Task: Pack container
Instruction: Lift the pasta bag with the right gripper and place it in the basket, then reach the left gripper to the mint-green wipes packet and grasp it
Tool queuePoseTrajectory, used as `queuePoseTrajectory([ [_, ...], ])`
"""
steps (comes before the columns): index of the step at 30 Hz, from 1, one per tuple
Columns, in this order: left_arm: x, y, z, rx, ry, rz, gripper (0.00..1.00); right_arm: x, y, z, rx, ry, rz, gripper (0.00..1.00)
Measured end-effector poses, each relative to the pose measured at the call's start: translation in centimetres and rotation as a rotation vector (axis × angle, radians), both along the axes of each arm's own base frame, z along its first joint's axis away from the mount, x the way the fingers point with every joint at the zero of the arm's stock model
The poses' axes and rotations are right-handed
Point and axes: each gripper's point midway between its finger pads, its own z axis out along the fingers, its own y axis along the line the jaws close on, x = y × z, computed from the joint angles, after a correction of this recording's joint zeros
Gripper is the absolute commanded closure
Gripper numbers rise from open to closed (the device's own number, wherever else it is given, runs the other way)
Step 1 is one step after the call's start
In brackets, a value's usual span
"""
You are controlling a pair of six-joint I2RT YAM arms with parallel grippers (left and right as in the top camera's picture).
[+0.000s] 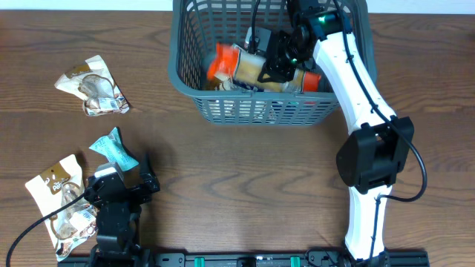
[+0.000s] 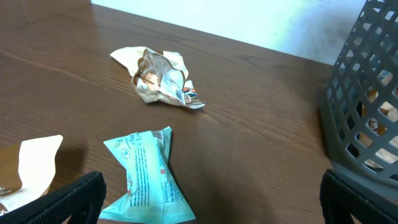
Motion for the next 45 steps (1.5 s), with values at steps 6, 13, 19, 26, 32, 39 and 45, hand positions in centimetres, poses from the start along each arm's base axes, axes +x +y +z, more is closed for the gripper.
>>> queuePoseTrajectory([
  [6,0.0,0.0,0.0,0.0,0.0,0.0,0.01,0.0,-0.1,1.6,0.014,-0.029,-0.007,0.42],
  [13,-1.2,0.1,0.6,0.011,0.084,-0.001,0.01,1.8,-2.5,11.9,0.083,-0.278,-0.073,0.21],
  [19,-2.9,0.4,7.5,0.026,0.188,0.003,0.01,-0.1,-12.7,27.5,0.171,-0.62,-0.332,0.01],
  [26,-2.6,1.9,15.3,0.062,0.388,0.083,0.02,-4.0,-24.0,28.6,0.189,-0.516,-0.716,0.01],
  [32,-2.0,4.2,17.2,0.041,0.644,0.202,0.01,-3.3,-29.2,17.2,0.177,-0.11,-0.955,0.01],
  [39,0.3,6.2,13.6,-0.165,0.848,0.31,0.01,-4.0,-29.6,4.8,0.142,0.243,-1.03,0.01],
  [45,2.3,7.2,9.8,-0.254,0.991,0.341,0.01,-5.0,-29.2,1.1,0.133,0.331,-1.037,0.01],
])
